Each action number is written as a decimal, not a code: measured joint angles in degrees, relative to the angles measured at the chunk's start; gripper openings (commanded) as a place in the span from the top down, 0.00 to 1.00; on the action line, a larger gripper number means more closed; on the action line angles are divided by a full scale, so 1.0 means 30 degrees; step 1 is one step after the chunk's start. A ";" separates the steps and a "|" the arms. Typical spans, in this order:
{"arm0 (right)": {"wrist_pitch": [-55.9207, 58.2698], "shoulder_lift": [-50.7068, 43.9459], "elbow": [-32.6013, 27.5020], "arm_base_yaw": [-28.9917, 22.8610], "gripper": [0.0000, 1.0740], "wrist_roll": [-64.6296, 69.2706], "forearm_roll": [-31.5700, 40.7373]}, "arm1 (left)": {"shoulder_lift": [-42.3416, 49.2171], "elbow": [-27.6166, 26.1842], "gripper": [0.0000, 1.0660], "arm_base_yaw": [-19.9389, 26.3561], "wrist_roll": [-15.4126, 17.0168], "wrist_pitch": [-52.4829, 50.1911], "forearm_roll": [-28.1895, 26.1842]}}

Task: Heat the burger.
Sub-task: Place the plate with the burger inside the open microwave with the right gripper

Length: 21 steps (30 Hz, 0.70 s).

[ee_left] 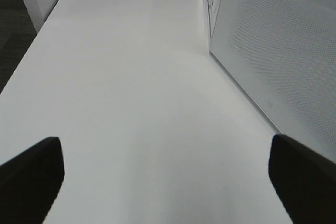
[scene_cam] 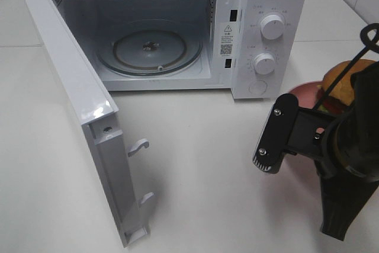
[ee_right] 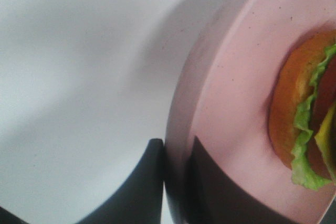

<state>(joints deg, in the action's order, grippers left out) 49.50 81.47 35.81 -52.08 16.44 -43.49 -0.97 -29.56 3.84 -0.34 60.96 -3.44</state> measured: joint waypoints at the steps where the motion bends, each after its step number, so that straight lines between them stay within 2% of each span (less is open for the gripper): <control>1: -0.0267 0.0000 0.0000 0.0000 0.98 -0.0153 -0.0095 | 0.0000 0.0000 0.08 0.0000 0.0000 0.0000 0.0000; 10: -0.2521 0.0000 0.0000 0.0000 0.97 -0.0745 -0.0955 | 0.0000 0.0000 0.08 0.0000 0.0000 0.0000 0.0000; 21: -0.4870 0.0000 0.0000 0.0000 0.97 -0.4087 -0.1089 | 0.0000 0.0000 0.08 0.0000 0.0000 0.0000 0.0000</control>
<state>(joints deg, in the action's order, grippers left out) 34.89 81.47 35.81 -52.08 4.18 -46.75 -0.97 -29.56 3.84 -0.34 60.96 -3.44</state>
